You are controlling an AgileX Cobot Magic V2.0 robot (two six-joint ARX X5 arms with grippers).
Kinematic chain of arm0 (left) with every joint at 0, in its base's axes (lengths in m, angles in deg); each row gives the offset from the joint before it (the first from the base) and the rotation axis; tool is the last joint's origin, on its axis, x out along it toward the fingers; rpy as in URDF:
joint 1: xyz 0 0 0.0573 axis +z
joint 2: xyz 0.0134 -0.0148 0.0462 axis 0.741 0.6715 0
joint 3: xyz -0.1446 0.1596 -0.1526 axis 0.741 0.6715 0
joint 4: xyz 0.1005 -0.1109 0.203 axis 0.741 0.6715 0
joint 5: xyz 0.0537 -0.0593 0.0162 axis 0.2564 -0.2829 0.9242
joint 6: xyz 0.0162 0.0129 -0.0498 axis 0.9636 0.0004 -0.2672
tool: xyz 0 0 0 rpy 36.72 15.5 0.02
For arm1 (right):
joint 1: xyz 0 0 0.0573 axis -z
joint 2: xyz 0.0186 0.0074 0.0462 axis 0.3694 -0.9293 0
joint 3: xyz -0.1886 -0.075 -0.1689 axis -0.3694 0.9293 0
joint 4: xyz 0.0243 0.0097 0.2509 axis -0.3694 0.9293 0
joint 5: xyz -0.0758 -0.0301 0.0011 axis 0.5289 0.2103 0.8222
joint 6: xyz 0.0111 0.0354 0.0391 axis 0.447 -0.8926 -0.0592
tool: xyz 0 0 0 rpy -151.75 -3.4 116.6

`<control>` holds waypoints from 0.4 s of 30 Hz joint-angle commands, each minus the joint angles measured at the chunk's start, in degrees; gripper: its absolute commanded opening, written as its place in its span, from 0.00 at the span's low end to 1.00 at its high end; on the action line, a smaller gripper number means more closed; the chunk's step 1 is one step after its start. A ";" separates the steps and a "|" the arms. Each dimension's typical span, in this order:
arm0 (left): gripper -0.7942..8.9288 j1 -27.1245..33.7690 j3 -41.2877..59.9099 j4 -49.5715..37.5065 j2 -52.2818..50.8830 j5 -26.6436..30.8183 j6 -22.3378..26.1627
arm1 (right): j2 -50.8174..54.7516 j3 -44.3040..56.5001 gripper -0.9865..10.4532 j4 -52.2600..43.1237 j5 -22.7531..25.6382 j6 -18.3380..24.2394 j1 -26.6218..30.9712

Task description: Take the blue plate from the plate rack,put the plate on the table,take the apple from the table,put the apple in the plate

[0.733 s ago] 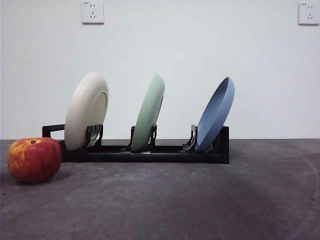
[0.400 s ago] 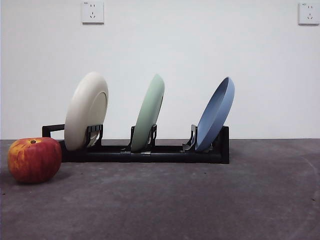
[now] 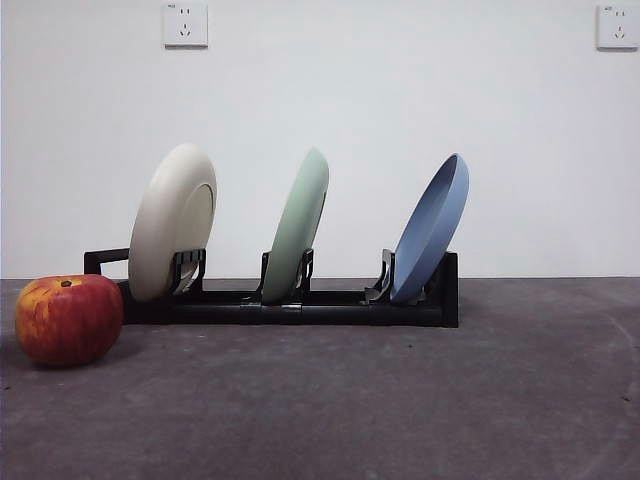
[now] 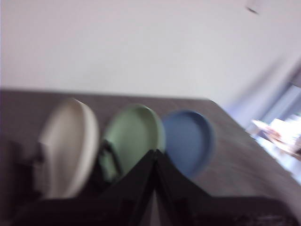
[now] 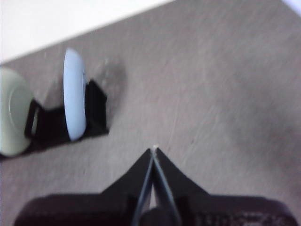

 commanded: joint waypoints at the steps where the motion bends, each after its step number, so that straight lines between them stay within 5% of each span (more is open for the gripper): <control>1: 0.08 0.07 -3.08 0.74 6.23 -7.06 -3.91 | -2.80 -0.46 0.08 1.99 -3.08 -0.15 -0.02; 7: 0.08 -4.70 -12.76 3.58 21.59 -11.50 -5.25 | -9.60 -0.44 0.09 6.16 -9.79 4.42 -0.02; 12: 0.08 -14.01 -28.41 8.63 37.64 -11.50 -4.87 | -13.40 -0.44 0.09 5.55 -9.66 5.44 -0.02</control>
